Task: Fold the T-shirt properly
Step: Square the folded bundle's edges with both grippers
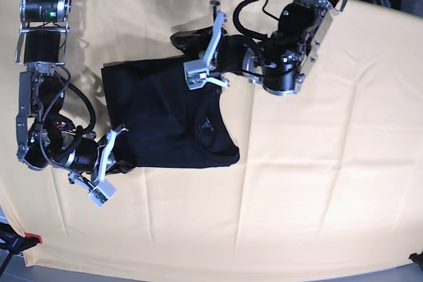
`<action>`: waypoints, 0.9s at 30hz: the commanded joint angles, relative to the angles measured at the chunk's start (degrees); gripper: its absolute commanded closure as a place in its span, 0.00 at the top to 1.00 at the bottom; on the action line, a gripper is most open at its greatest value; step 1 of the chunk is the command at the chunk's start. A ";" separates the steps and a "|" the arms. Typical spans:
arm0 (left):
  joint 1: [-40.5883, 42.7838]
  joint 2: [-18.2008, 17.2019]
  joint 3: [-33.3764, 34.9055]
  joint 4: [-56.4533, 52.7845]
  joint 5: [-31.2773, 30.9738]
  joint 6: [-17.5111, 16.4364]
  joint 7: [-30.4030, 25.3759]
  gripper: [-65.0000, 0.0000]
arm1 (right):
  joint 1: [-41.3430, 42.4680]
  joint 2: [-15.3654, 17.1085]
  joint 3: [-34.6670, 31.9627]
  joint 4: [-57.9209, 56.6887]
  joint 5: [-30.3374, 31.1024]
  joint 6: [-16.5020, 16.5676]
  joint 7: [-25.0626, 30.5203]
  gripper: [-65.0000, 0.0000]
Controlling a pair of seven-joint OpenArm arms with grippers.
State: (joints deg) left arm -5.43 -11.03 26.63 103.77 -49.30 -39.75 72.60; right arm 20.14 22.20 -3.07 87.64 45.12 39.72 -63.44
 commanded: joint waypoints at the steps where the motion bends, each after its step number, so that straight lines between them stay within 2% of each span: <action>1: -0.79 0.94 0.92 0.85 1.75 0.81 -2.69 0.00 | 1.75 1.38 -1.20 0.04 -0.81 0.28 2.86 0.00; 4: -0.70 2.64 2.69 0.85 10.73 4.00 -7.30 0.00 | 1.75 2.80 -5.60 -1.14 -8.31 0.28 9.75 0.00; 6: -0.20 2.62 2.71 0.81 12.94 4.68 -9.11 0.00 | 1.77 3.39 -6.80 -1.20 -12.28 0.28 13.57 0.00; 10: 0.17 2.60 2.71 0.70 15.82 5.05 -9.66 0.00 | 2.38 3.52 -7.23 -1.84 -13.44 0.28 16.55 0.00; 13: 0.57 2.58 2.71 0.68 18.97 6.97 -10.19 0.00 | 3.93 3.52 -9.01 -4.90 -14.64 0.28 19.02 0.00; 18: 2.51 2.58 2.71 0.68 21.27 8.07 -11.61 0.00 | 7.13 3.21 -13.66 -12.90 -20.00 0.28 24.06 0.00; 23: 2.71 2.19 2.69 0.68 24.81 8.09 -12.74 0.00 | 7.34 3.39 -14.62 -15.23 -19.89 0.28 22.60 0.00; 27: 2.71 0.22 2.49 0.68 28.52 8.15 -15.74 0.00 | 7.32 3.69 -14.62 -15.21 -13.27 0.28 14.86 0.00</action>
State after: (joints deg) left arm -1.91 -10.98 29.45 103.48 -20.45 -31.70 57.76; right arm 25.71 25.08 -18.15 71.61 31.70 39.90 -49.52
